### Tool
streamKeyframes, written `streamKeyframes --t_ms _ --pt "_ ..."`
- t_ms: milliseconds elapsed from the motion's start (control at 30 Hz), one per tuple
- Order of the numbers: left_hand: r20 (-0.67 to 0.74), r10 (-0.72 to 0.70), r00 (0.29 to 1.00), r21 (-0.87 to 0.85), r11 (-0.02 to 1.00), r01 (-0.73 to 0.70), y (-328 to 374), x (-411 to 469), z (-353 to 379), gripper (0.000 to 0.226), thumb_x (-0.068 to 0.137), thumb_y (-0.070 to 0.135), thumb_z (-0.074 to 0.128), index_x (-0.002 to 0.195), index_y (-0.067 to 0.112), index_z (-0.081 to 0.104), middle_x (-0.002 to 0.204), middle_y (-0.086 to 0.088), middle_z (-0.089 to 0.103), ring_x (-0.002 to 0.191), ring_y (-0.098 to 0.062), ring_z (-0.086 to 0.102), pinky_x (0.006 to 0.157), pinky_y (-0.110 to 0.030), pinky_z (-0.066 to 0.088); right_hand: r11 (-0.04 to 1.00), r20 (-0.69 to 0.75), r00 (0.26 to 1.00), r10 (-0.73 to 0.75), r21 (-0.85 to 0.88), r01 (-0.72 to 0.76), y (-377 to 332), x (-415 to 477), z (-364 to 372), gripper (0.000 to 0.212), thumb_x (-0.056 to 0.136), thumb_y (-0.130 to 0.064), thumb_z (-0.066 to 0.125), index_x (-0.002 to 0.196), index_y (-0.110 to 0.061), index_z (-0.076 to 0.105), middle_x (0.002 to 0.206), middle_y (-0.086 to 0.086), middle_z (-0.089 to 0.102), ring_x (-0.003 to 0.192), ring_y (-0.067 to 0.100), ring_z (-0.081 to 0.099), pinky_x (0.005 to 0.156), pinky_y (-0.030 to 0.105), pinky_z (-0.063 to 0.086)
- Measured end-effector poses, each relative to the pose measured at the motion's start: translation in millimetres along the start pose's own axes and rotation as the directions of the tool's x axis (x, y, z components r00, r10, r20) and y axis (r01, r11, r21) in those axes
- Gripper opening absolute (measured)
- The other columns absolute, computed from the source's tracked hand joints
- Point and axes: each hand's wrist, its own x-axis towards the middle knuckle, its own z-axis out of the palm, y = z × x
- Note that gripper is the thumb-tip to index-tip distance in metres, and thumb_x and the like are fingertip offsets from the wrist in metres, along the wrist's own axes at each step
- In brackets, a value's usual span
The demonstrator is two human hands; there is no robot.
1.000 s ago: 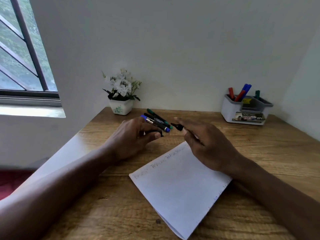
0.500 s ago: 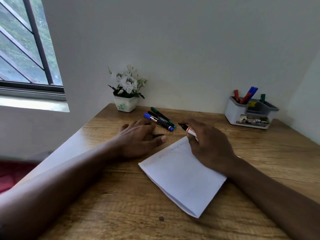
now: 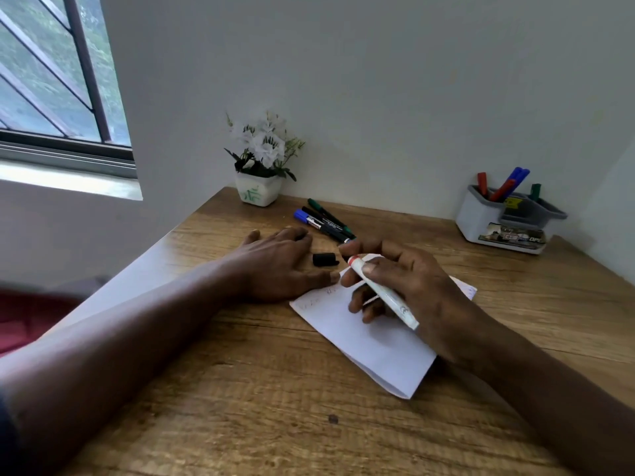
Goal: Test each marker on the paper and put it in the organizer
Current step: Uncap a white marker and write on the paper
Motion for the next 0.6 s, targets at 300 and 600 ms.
streamKeyframes --t_ms 300,600 --pt "-0.001 -0.006 1.000 -0.025 1.000 0.006 2.2 -0.9 -5.1 0.098 0.084 0.085 0.029 0.160 0.023 0.021 0.170 0.004 0.010 0.154 -0.017 0.016 0.122 -0.059 0.010 0.984 0.117 0.993 0.031 0.171 -0.051 4.8 -1.9 2.0 0.054 0.067 -0.023 0.084 0.119 -0.014 0.069 0.083 0.006 0.067 0.078 0.016 0.063 0.059 0.028 0.051" --pt "-0.023 0.005 1.000 -0.013 1.000 -0.005 1.1 0.3 -2.2 0.098 0.083 0.084 0.028 0.158 0.022 0.025 0.169 0.001 0.013 0.152 -0.019 0.020 0.122 -0.059 0.012 0.970 -0.007 0.999 -0.054 -0.236 0.051 -1.6 -8.1 16.1 0.015 0.093 -0.026 0.069 0.099 -0.014 0.075 0.079 0.010 0.077 0.072 0.025 0.075 0.057 0.027 0.056"
